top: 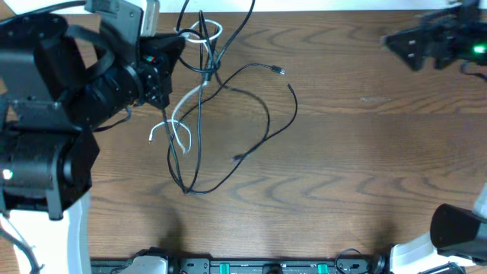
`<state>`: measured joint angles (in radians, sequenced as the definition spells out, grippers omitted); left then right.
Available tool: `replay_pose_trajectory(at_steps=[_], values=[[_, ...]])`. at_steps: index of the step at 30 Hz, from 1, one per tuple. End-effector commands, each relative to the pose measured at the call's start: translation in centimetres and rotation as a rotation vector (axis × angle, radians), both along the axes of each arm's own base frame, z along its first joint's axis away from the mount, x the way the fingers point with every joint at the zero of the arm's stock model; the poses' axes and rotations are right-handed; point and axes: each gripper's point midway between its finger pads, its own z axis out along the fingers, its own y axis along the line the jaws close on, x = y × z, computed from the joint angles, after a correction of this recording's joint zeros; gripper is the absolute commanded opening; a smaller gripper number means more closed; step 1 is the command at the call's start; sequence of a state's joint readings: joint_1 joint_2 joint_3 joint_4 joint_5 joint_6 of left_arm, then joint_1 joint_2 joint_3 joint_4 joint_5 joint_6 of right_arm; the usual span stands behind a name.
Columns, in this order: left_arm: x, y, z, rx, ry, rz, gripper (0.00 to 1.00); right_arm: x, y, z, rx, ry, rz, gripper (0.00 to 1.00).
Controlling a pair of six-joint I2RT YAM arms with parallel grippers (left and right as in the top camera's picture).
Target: Untangle cables
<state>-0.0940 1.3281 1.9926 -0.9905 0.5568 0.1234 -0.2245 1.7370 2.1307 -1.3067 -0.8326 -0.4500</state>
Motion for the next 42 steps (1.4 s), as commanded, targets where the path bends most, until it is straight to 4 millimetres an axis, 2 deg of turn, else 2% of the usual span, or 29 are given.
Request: replay_pose_trajectory(at_steps=[1, 4, 7, 9, 14, 17, 23, 32, 35, 42], values=[[-0.6, -1.2, 0.7, -0.117, 0.056, -0.043, 0.08, -1.5, 5.0, 0.4, -0.008, -0.044, 0.184, 0.91], [-0.7, -1.4, 0.7, -0.192, 0.118, -0.025, 0.08, -2.2, 7.6, -0.1, -0.054, -0.054, 0.262, 0.93], [-1.5, -2.4, 1.0, -0.275, 0.176, -0.069, 0.08, -2.8, 9.7, -0.7, -0.123, -0.084, 0.333, 0.96], [-2.0, -2.9, 1.2, -0.362, 0.251, -0.075, 0.08, -3.6, 11.9, -0.9, -0.173, -0.139, 0.428, 0.96], [-2.0, -2.9, 1.3, -0.439, 0.319, -0.038, 0.07, -4.7, 14.8, -0.8, -0.188, -0.190, 0.530, 0.93], [-1.9, -3.0, 1.7, -0.493, 0.349, -0.025, 0.08, -5.3, 16.1, -0.7, -0.186, -0.202, 0.566, 0.86], [-3.6, -4.8, 3.7, -0.589, 0.398, -0.172, 0.08, -5.5, 17.8, -0.4, -0.191, -0.254, 0.616, 0.84], [-6.0, -6.2, 4.6, -0.625, 0.463, -0.329, 0.07, -4.3, 18.4, 0.0, -0.192, -0.312, 0.616, 0.83], [-6.3, -6.4, 4.6, -0.637, 0.485, -0.343, 0.08, -4.3, 18.8, 0.6, -0.170, -0.339, 0.629, 0.86], [-8.4, -9.4, 5.9, -0.632, 0.489, -0.472, 0.07, -4.3, 19.8, 1.2, -0.163, -0.382, 0.649, 0.86]])
